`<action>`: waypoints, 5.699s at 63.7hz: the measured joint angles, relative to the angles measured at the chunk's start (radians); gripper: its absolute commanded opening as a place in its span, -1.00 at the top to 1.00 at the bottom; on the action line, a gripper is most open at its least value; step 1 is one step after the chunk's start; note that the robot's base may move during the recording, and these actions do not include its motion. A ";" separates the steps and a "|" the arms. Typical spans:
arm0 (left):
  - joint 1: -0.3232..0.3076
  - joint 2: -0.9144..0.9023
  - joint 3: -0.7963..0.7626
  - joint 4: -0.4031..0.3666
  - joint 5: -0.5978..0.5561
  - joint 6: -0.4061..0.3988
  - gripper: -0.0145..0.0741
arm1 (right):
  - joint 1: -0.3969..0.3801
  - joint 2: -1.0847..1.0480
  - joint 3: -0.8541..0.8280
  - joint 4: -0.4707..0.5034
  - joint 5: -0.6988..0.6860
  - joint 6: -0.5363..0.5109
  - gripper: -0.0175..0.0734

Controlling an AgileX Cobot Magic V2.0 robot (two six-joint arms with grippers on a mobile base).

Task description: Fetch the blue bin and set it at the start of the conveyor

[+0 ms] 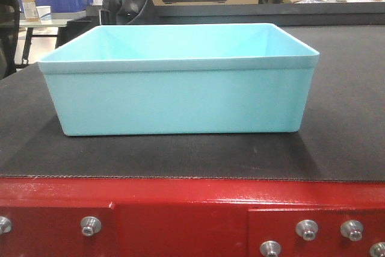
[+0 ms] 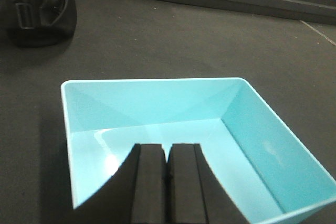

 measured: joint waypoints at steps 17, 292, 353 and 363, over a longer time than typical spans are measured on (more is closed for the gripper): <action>0.000 -0.232 0.092 -0.002 0.000 0.000 0.92 | 0.000 -0.157 0.062 0.000 0.037 0.000 0.96; 0.400 -1.003 0.789 0.302 -0.113 -0.105 0.92 | -0.448 -1.043 0.760 0.262 0.060 -0.291 0.96; 0.400 -1.035 0.802 0.311 -0.123 -0.132 0.92 | -0.448 -1.043 0.760 0.262 0.060 -0.291 0.96; 0.400 -1.035 0.802 0.311 -0.123 -0.132 0.92 | -0.448 -1.043 0.760 0.262 0.060 -0.291 0.96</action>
